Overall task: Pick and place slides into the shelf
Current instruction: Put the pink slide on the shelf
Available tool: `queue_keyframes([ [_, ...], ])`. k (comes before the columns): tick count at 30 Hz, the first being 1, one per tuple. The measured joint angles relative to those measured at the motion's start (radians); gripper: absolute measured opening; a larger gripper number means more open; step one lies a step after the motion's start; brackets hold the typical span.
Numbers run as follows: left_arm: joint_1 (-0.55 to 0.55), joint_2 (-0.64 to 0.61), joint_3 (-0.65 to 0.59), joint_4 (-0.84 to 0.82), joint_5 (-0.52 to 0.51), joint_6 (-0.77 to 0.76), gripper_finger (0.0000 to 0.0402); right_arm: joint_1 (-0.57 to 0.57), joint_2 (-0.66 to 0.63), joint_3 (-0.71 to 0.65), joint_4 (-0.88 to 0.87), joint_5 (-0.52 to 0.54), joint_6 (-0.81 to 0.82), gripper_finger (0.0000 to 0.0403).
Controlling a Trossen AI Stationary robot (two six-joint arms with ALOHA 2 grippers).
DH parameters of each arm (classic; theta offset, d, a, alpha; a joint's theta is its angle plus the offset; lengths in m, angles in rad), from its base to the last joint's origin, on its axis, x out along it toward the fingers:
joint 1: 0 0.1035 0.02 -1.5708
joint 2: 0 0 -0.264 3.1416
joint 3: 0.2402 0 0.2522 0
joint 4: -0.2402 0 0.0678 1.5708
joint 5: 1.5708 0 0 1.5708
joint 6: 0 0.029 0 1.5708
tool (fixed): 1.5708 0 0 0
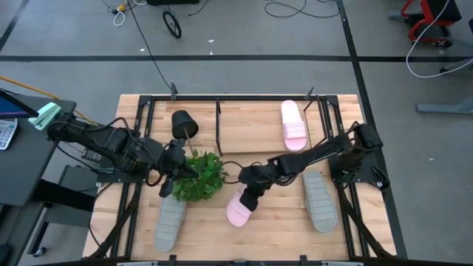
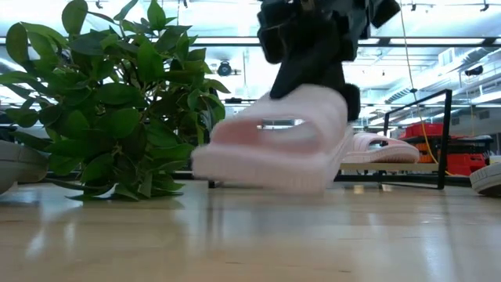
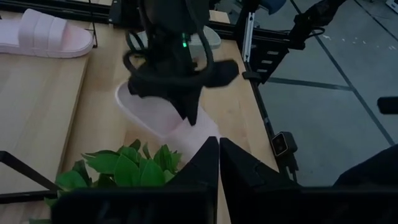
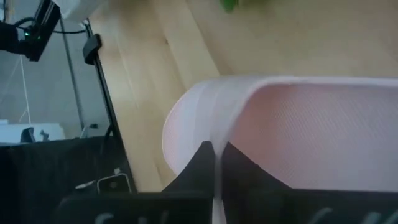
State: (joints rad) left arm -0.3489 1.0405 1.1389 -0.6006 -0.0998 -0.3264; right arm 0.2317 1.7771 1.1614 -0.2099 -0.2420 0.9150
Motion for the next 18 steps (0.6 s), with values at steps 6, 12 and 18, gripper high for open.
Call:
queue_keyframes([
  [6,0.0,0.0,0.0,-0.001,0.0,0.0,0.0011,0.022,-0.123,0.0,-0.073,-0.013,-0.005,0.0009],
  [12,0.0,0.0,0.0,0.003,0.0,0.0,0.0022,0.027,-0.23,0.0,-0.19,-0.028,-0.075,0.0009],
  [18,0.0,0.0,0.0,0.055,-0.001,0.034,0.0022,-0.001,-0.294,0.0,-0.355,-0.056,-0.203,0.0009],
])
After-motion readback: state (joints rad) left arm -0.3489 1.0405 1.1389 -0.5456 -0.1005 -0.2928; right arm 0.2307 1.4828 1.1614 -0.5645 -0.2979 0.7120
